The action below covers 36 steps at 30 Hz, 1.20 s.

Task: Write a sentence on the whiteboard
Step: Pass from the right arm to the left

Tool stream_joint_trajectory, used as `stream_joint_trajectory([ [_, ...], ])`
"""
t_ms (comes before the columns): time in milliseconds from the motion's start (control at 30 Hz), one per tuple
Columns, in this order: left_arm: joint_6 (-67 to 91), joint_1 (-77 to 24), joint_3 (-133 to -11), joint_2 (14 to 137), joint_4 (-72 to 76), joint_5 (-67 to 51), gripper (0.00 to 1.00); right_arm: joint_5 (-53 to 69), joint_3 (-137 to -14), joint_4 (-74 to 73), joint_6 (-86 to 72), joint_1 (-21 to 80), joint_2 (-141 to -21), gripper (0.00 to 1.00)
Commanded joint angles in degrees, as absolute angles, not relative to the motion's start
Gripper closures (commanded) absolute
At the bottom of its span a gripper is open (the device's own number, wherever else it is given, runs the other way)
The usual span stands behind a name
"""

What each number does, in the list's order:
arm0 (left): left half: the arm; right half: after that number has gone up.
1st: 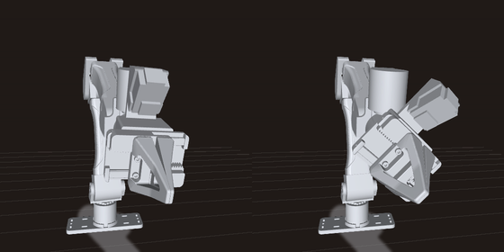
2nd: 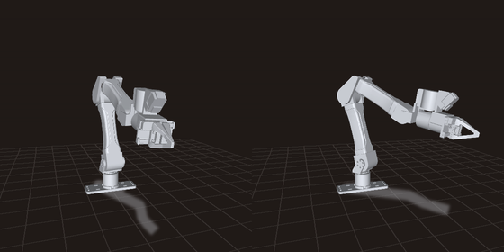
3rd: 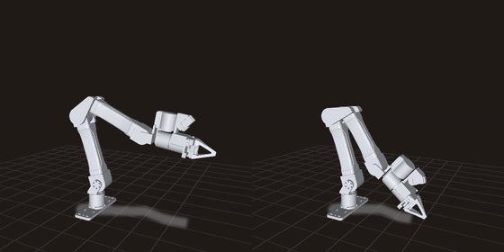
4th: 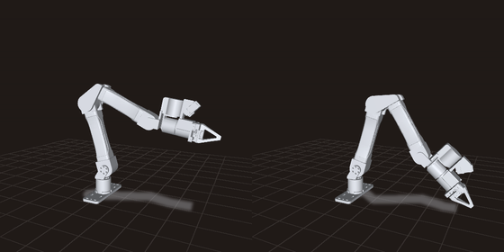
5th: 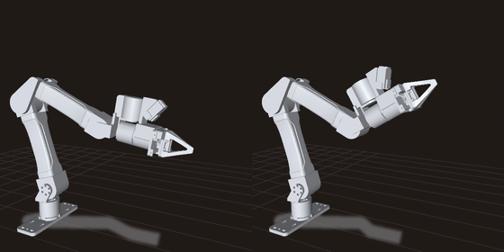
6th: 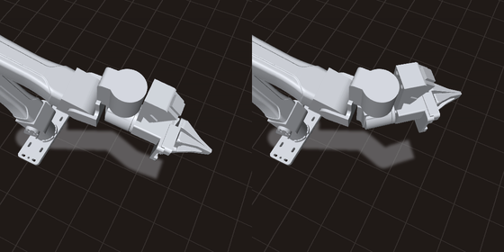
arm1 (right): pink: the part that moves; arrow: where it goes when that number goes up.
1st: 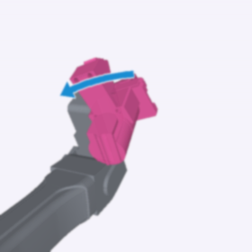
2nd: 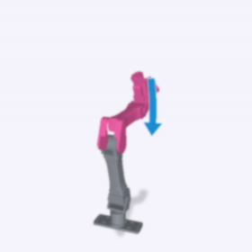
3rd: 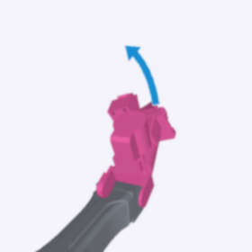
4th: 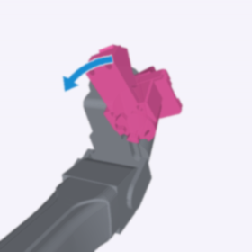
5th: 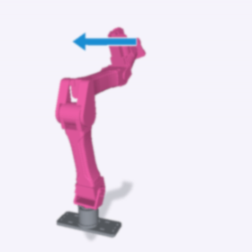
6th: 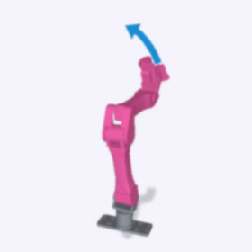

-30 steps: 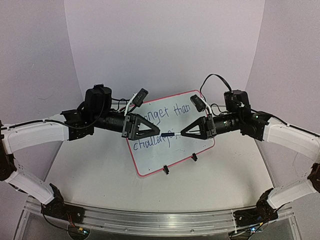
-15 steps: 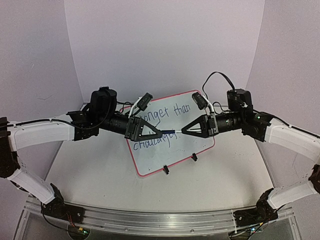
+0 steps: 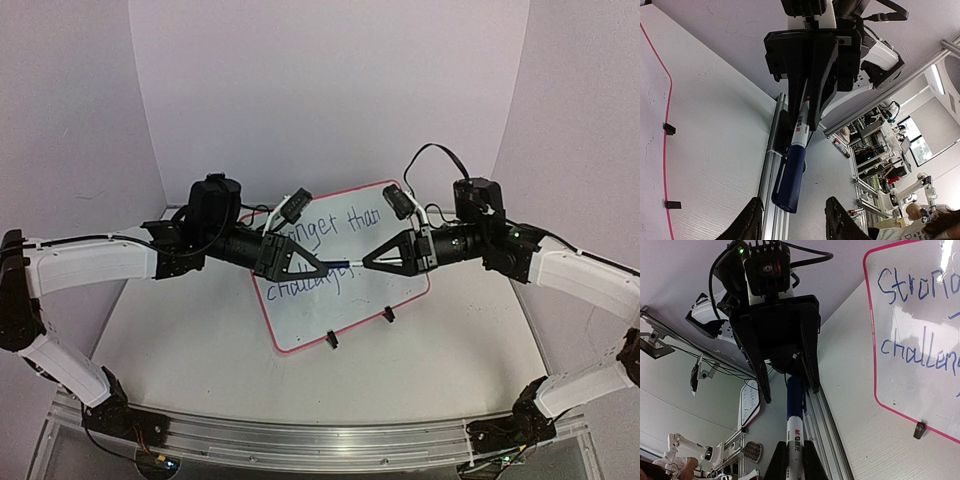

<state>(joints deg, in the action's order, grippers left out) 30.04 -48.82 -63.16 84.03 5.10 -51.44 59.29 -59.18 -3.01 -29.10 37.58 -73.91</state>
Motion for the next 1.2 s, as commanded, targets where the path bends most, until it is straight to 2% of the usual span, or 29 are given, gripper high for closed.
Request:
stream_joint_trajectory([
  [0,29.88,-48.96,-66.61,84.60,7.78,-53.12,0.59,60.89,-59.81,-0.44,-29.62,37.79,-74.83,1.00],
  [267,30.15,-48.96,-67.68,85.77,7.82,-54.00,0.64,60.92,-59.87,-0.44,-29.53,37.90,-75.26,1.00],
  [400,30.32,-48.96,-67.69,86.21,7.90,-54.39,0.73,60.39,-59.48,-0.44,-29.45,37.88,-75.10,1.00],
  [700,30.63,-48.96,-67.79,86.82,8.38,-55.11,1.00,60.28,-59.39,-0.46,-29.37,37.88,-75.14,1.00],
  [1167,30.43,-49.34,-68.53,87.58,8.88,-55.83,1.00,60.34,-60.96,-0.44,-28.40,39.22,-77.12,1.00],
])
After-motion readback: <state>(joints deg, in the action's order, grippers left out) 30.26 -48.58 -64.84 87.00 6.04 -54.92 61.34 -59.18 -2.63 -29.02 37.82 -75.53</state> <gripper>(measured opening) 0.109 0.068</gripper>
